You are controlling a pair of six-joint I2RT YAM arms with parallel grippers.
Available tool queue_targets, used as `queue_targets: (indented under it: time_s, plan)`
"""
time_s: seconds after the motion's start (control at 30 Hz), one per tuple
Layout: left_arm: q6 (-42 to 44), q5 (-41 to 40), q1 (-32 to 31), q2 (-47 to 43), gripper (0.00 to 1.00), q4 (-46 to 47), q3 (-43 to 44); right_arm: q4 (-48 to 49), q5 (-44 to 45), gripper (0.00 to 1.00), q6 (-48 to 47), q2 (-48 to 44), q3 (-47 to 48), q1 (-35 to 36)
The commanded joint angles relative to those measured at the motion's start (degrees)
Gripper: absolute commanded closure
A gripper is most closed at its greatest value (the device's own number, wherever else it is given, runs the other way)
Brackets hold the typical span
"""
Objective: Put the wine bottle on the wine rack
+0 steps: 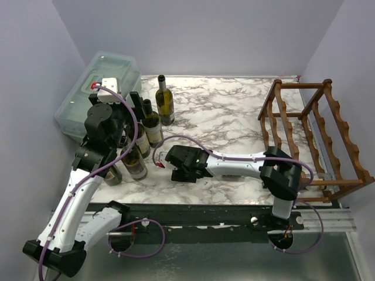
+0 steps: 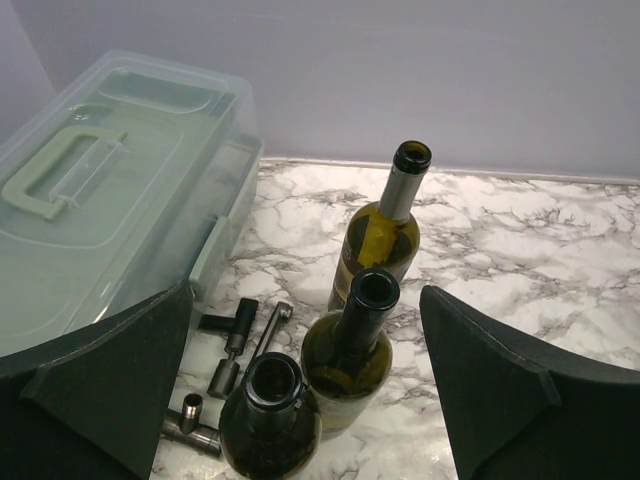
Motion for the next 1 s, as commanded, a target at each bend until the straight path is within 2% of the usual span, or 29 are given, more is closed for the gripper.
queue_targets:
  time_s: [0.0,0.23,0.4,0.6,0.67,0.77,0.97]
  plan:
    - [0.51,1.11,-0.18,0.13,0.03,1.09,-0.61,-5.81,-2.50,0.00,4.87,-3.73,3.18,0.17]
    - [0.46,1.68,-0.19,0.59,0.03,1.05,-0.49,-12.62,-2.30,0.00,17.60,-9.98,6.03,0.34]
    - [0.47,1.74,-0.18,0.85,0.03,0.99,-0.45,-13.21,-2.34,0.00,29.48,-16.95,4.77,0.30]
    - [0.24,1.94,-0.18,1.05,0.03,1.00,-0.36,-13.60,6.09,0.00,55.87,-23.70,1.86,-1.26]
    - [0.17,2.48,-0.18,1.18,0.03,0.99,-0.39,-16.03,4.25,0.00,63.58,-24.43,1.84,-4.65]
    - [0.32,6.43,-0.18,1.24,0.03,1.13,-0.29,-17.56,-2.55,0.00,69.02,-24.78,0.11,-11.97]
    - [0.74,20.32,-0.18,4.15,0.05,1.92,0.49,-17.66,-6.71,0.00,70.01,-26.94,-1.66,-22.40]
